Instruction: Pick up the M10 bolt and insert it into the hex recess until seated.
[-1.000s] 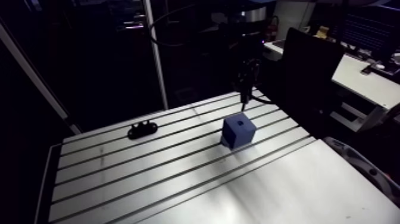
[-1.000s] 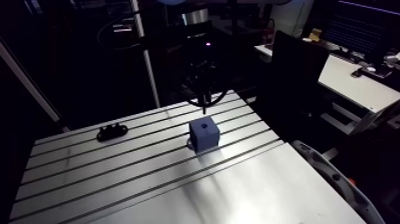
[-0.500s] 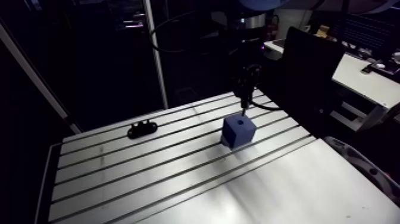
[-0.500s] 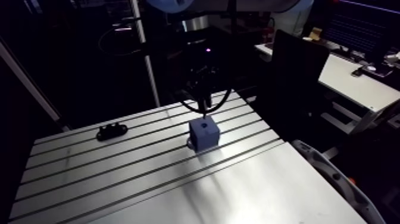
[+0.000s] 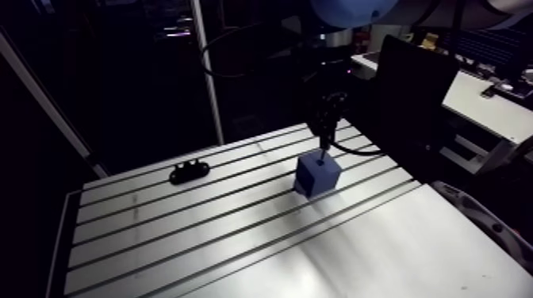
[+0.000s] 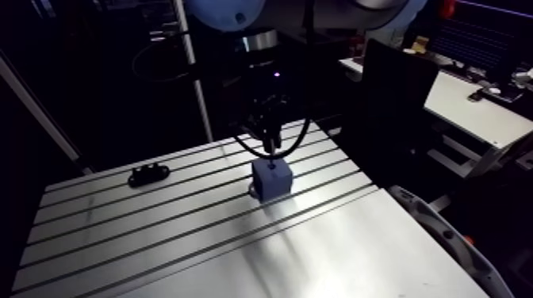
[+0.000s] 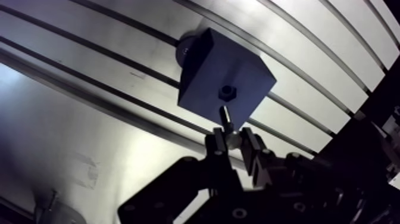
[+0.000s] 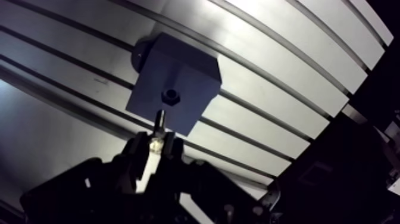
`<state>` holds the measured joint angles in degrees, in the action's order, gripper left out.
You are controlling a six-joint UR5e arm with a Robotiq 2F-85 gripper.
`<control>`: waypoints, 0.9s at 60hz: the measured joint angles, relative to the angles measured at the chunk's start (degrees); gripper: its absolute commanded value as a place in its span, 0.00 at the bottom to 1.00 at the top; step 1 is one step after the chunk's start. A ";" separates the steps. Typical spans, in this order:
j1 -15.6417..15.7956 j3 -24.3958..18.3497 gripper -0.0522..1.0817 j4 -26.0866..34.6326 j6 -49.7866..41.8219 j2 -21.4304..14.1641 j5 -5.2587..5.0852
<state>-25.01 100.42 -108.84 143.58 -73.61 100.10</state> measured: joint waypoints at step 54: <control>-0.13 0.66 0.93 -2.00 0.25 1.15 -0.46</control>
<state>-25.14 101.09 -110.85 143.83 -72.46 99.64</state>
